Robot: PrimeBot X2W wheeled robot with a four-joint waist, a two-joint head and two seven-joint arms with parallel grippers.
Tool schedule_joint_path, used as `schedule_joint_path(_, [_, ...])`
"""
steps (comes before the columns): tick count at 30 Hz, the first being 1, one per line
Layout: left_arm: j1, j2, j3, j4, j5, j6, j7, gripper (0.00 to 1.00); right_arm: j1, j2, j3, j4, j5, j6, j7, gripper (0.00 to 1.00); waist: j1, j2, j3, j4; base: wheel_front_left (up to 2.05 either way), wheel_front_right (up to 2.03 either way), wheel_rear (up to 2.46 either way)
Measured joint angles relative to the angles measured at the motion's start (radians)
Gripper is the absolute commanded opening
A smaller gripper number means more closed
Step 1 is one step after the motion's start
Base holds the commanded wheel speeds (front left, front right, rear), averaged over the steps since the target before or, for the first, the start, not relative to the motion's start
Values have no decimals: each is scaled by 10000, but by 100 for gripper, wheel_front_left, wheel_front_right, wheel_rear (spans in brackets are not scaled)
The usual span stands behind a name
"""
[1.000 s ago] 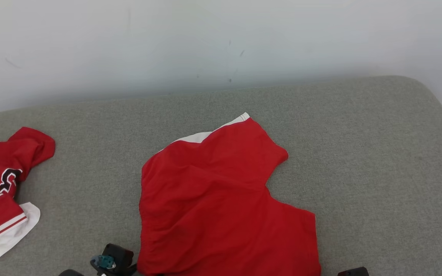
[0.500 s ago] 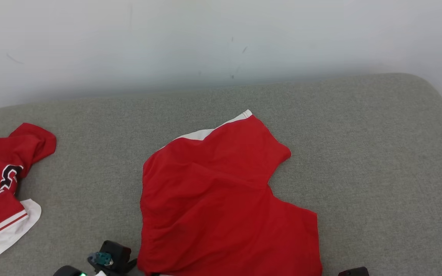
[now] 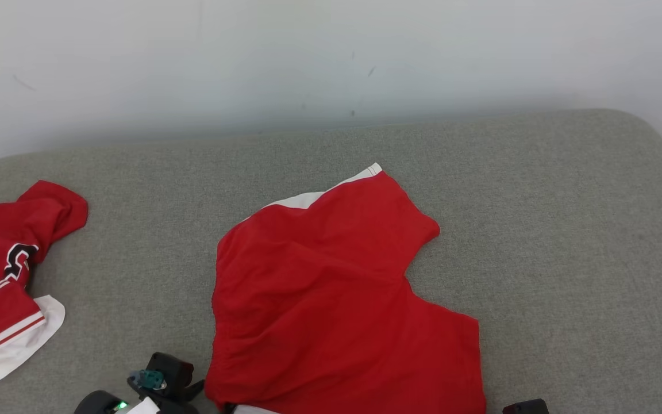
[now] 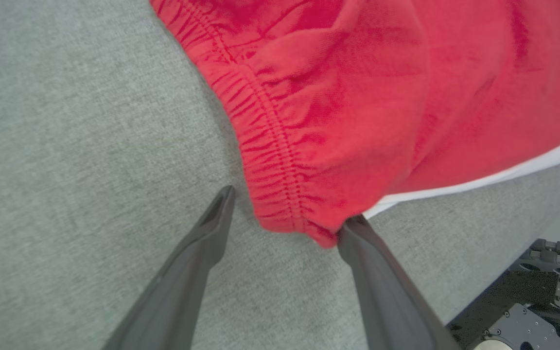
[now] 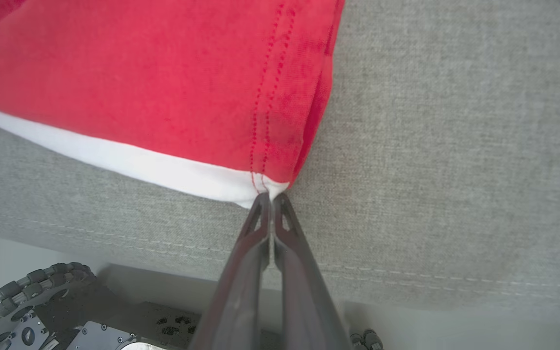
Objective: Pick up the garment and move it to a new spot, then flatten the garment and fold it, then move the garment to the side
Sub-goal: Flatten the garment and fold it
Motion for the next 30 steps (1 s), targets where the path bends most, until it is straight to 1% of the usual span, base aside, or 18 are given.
schedule_joint_path(8, [8,234,-111,167,-132,2,-171,100,25,-31,-58,192,0,-13,-10,0,0,-1,-272,26,0,0,0])
schedule_joint_path(15, [78,462,-508,15,-255,2,-305,100,59,-240,-291,201,0,-102,-50,0,0,0,-483,21,0,0,0])
schedule_joint_path(19, [86,589,-610,-58,-550,2,-380,100,75,-263,-362,161,0,-176,-104,0,0,-1,-545,23,0,0,0])
schedule_joint_path(30, [82,608,-1126,-234,-673,2,-426,100,75,-272,-362,84,-2,-190,-115,0,0,0,-605,-22,0,0,0])
